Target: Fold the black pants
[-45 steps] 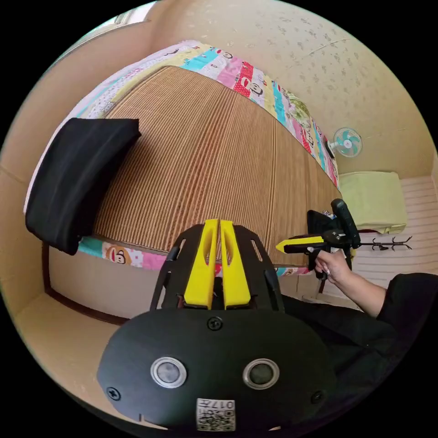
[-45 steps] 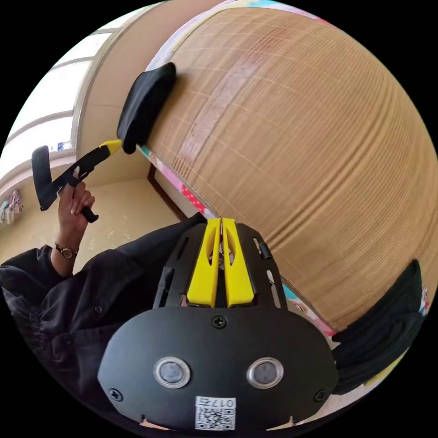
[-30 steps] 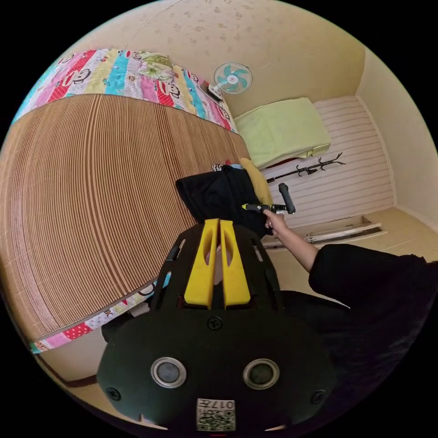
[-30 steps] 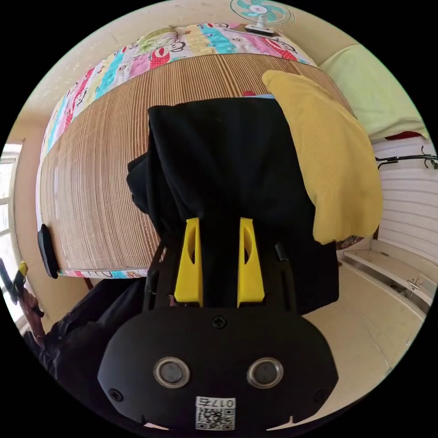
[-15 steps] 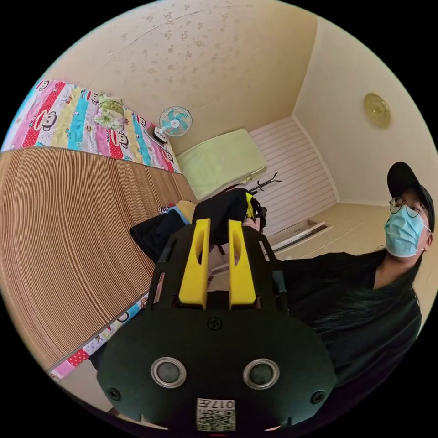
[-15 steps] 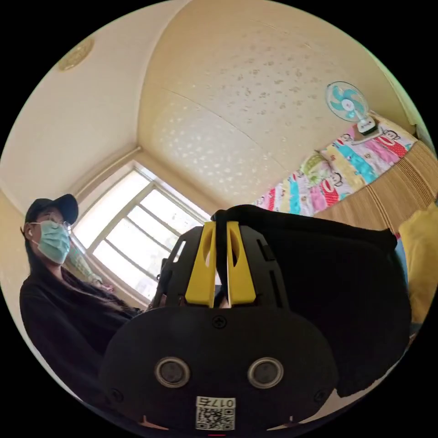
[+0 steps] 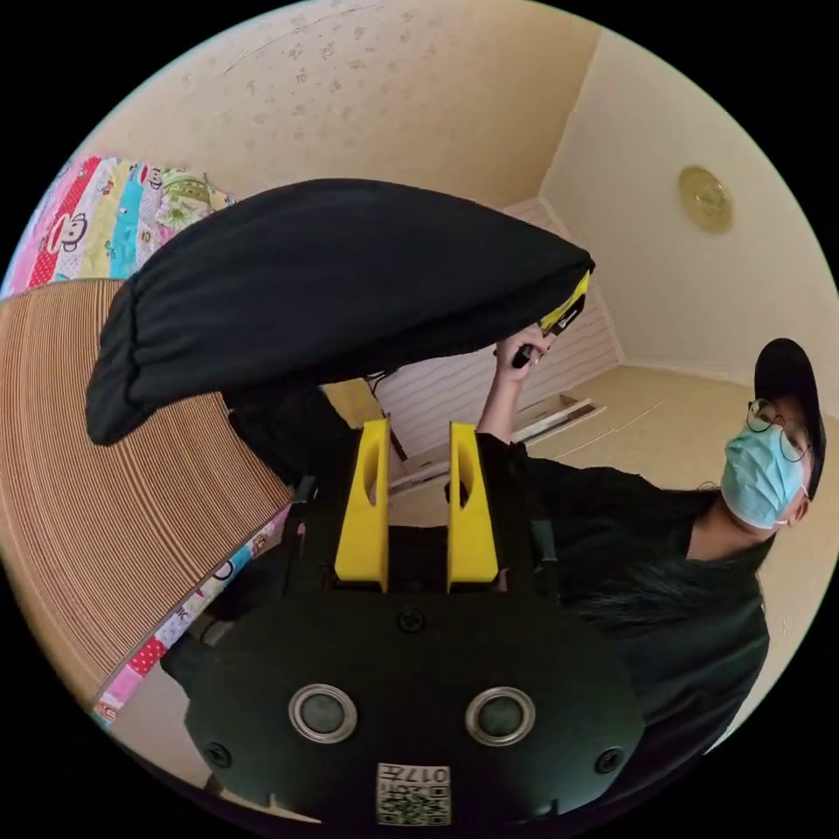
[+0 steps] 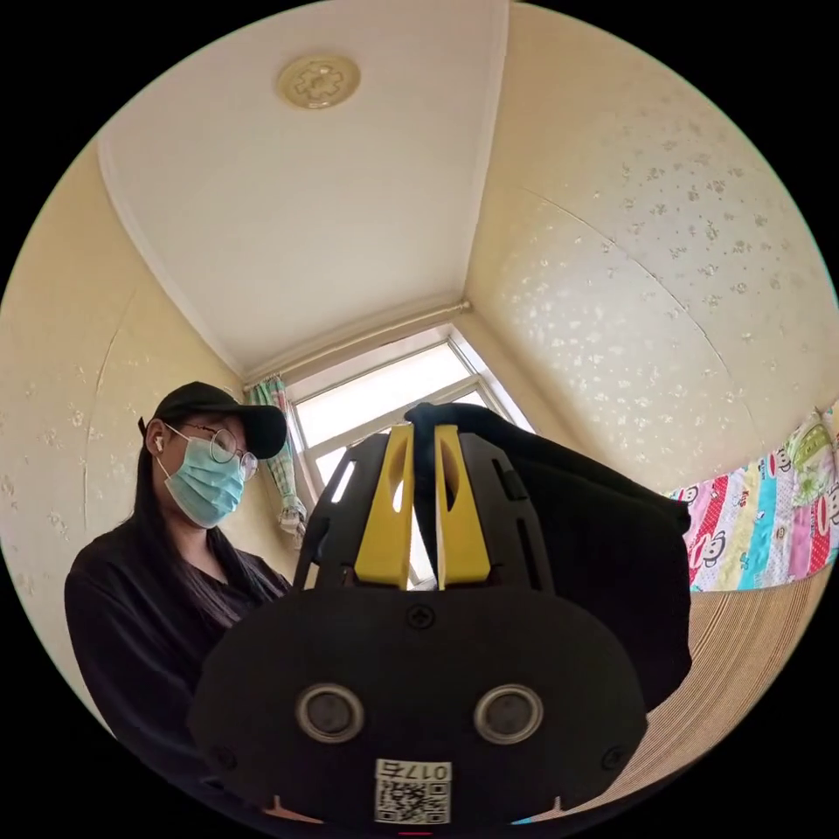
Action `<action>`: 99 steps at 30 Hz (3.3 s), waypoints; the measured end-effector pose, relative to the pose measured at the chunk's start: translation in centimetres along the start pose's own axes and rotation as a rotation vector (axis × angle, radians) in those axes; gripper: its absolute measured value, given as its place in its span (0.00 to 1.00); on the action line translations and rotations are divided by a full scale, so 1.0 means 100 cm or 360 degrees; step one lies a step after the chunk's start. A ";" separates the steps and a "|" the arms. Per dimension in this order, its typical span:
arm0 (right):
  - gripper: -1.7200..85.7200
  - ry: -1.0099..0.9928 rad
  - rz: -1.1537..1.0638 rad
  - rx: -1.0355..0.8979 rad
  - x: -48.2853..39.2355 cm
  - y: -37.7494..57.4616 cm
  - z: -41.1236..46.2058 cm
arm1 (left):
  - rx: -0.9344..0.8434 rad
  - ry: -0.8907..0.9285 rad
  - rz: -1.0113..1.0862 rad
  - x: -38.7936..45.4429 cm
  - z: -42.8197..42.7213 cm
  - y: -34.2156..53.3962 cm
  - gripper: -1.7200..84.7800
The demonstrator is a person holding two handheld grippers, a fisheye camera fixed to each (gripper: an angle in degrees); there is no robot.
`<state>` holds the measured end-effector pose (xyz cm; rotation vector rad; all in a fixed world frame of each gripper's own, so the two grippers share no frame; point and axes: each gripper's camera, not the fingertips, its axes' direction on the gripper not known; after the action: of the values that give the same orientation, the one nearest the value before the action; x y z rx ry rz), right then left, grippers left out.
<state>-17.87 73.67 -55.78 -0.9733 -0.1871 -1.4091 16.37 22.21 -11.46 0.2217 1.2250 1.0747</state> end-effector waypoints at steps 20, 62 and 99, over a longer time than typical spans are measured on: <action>0.06 -0.0646 -0.0349 -0.0506 -0.146 0.167 0.106 | 0.0955 0.1344 -0.1044 -0.195 0.048 0.089 0.09; 0.10 0.0709 0.0165 -0.1592 -0.040 0.255 0.378 | 0.0173 -0.0734 0.0667 0.078 0.407 0.173 0.08; 0.03 0.2091 0.0574 -0.1335 0.459 0.021 0.329 | 0.0364 -0.1405 -0.0399 -0.117 -0.020 -0.203 0.13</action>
<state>7.87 61.27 -6.98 -0.4749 1.5616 -1.5151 26.40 1.92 -17.95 0.6253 0.5437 0.5036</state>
